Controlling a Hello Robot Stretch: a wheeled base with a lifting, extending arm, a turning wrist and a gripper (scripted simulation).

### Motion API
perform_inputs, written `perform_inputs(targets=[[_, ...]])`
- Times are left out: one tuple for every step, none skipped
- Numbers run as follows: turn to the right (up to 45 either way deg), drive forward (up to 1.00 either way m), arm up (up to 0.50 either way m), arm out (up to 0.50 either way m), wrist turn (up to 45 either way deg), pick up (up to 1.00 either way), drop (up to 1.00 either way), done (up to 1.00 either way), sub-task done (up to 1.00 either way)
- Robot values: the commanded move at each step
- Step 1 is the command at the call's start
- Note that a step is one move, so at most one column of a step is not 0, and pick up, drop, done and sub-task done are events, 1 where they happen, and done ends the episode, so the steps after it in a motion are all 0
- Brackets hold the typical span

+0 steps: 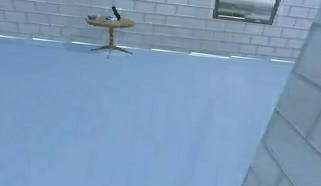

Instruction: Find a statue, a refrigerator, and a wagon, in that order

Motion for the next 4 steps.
perform_inputs(targets=[[0.0,1.00,0.00,0.00,0.0,0.00,0.00,0.00,0.00],[9.0,0.00,0.00,0.00,0.0,0.00,0.00,0.00,0.00],[0.0,0.35,0.00,0.00,0.0,0.00,0.00,0.00,0.00],[27.0,0.00,0.00,0.00,0.0,0.00,0.00,0.00,0.00]])
